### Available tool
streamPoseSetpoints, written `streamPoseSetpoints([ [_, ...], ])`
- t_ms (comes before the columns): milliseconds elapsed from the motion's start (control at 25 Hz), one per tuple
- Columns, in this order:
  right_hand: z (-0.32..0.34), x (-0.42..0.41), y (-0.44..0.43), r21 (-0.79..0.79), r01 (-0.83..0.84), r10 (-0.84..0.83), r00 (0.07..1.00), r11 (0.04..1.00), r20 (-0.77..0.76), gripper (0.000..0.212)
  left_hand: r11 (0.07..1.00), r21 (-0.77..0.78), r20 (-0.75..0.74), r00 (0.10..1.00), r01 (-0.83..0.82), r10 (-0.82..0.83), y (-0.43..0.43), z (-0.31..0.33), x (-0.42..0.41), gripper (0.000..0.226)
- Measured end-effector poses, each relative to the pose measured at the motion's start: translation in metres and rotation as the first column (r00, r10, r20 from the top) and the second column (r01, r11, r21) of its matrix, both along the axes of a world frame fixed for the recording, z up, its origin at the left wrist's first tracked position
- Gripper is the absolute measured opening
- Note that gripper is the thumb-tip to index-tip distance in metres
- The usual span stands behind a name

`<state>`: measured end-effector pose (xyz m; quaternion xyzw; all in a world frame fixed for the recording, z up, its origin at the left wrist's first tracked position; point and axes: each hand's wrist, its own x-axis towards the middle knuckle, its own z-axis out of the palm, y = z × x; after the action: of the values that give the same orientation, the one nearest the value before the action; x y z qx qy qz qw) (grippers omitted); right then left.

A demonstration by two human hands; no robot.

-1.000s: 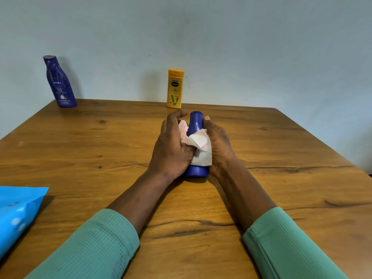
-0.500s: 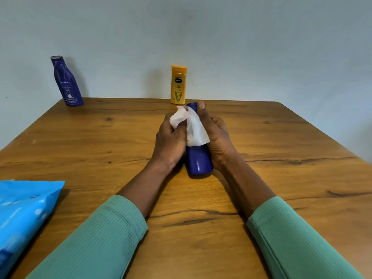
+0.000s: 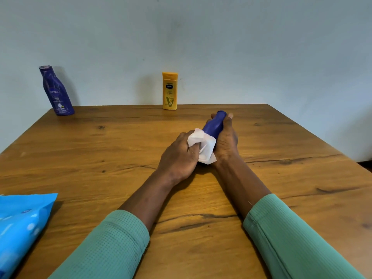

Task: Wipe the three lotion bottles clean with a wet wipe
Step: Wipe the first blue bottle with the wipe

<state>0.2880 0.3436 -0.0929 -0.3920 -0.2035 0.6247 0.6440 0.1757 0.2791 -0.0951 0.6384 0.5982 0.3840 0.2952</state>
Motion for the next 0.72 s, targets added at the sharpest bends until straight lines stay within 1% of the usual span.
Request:
streamPoseSetpoints([
  [40,0.001,0.003,0.002,0.009,0.013,-0.013,1.000,1.000,-0.006,0.050,1.000,-0.027,0.021,1.000,0.000,0.001,0.000,0.000,0.000,0.047],
  [120,0.002,0.005,0.004,0.037,-0.014,0.016,0.997,0.999,-0.069,0.052,0.999,-0.001,-0.025,0.999,0.035,-0.035,-0.003,0.000,0.000,0.049],
  [160,0.003,0.004,0.004,0.051,-0.042,0.047,0.994,0.998,-0.098,0.052,0.998,0.026,-0.054,0.997,0.052,-0.051,-0.004,0.000,0.000,0.050],
  [200,0.004,0.003,0.002,0.078,-0.077,0.086,0.989,0.994,-0.118,0.052,0.997,0.045,-0.047,0.997,0.061,-0.059,-0.005,0.000,0.001,0.050],
  [280,0.005,0.002,-0.001,0.157,-0.179,0.197,0.974,0.971,-0.108,0.058,0.997,0.047,0.007,0.998,0.069,-0.069,-0.003,-0.002,0.001,0.049],
  [400,0.008,-0.003,-0.011,0.210,-0.331,0.322,0.944,0.920,0.080,0.061,0.998,0.034,0.083,0.995,0.057,-0.059,-0.001,-0.002,0.001,0.071],
  [440,0.010,-0.006,-0.014,0.220,-0.357,0.333,0.932,0.908,0.141,0.061,0.999,0.041,0.127,0.991,0.035,-0.040,0.001,-0.003,0.001,0.071],
  [480,0.011,-0.009,-0.015,0.233,-0.373,0.333,0.923,0.898,0.195,0.056,0.999,0.045,0.180,0.983,0.010,-0.018,0.001,-0.001,0.000,0.068],
  [560,0.014,-0.011,-0.018,0.246,-0.381,0.303,0.904,0.891,0.303,0.025,0.997,0.059,0.274,0.961,-0.050,0.032,0.001,0.000,-0.002,0.061],
  [600,0.014,-0.010,-0.017,0.253,-0.404,0.307,0.886,0.879,0.348,0.015,0.994,0.075,0.309,0.950,-0.081,0.054,0.002,0.001,-0.003,0.056],
  [680,0.015,-0.011,-0.018,0.243,-0.419,0.303,0.865,0.875,0.400,0.018,0.989,0.083,0.385,0.919,-0.120,0.079,0.004,0.000,-0.005,0.051],
  [720,0.016,-0.012,-0.019,0.244,-0.431,0.317,0.862,0.869,0.394,0.019,0.988,0.067,0.423,0.901,-0.137,0.097,0.005,0.001,-0.005,0.044],
])
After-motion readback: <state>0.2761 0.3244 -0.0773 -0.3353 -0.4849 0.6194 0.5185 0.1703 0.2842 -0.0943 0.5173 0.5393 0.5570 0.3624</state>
